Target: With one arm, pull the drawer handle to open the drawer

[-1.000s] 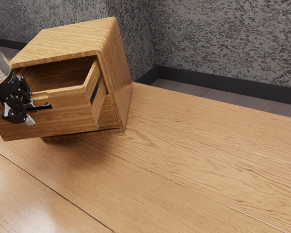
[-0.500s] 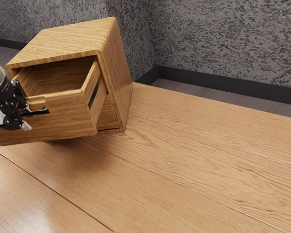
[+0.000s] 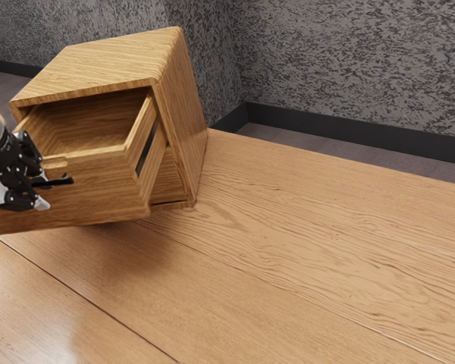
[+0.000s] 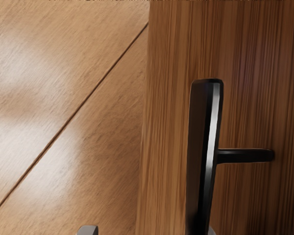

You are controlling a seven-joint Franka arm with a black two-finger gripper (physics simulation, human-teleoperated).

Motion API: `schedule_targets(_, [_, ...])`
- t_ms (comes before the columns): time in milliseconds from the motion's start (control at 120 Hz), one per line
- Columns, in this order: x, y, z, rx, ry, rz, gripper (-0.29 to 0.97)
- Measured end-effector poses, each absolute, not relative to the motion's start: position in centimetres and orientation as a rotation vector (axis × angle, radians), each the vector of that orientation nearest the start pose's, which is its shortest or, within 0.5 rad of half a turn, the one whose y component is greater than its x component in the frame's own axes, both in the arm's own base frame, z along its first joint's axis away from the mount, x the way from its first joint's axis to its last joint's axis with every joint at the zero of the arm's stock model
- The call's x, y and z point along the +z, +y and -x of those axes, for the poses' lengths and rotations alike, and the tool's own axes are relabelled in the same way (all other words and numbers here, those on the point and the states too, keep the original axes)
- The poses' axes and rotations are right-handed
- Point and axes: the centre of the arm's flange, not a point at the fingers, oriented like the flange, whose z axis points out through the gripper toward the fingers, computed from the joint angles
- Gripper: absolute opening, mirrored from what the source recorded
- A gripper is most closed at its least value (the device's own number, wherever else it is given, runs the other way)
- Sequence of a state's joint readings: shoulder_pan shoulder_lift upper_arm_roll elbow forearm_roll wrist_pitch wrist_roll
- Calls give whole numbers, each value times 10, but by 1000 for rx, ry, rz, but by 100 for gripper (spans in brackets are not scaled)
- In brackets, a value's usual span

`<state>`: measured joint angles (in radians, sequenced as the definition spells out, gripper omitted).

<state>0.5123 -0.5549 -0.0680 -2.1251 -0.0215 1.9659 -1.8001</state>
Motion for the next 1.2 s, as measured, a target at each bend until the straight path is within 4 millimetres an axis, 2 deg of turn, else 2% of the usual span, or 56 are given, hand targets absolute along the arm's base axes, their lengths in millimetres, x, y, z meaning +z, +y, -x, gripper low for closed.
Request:
schedule_targets(258, [662,158,-360,478,2582,-1230,20])
schedule_targets(475, [663,157,-358,484,2578,-1233,21])
schedule_targets(692, [677,150,-354,534,2550,-1246,23])
schedule_targets(792, [695,144,-351,584,2524,-1250,23])
schedule_targets(858, [722,135,-351,642,2483,-1257,23])
schedule_targets(883, [743,132,-351,672,2457,-1256,23])
schedule_targets(933, [809,125,-355,722,2391,-1268,27])
schedule_targets(958, [838,114,-357,727,2354,-1298,31])
schedule_targets(1050, [899,68,-351,653,2267,-1456,44])
schedule_targets(1092, [905,54,-346,588,2264,-1534,48])
schedule_targets(1133, [896,38,-352,511,2265,-1634,52])
schedule_targets(1200, [852,9,-372,366,2280,-1816,56])
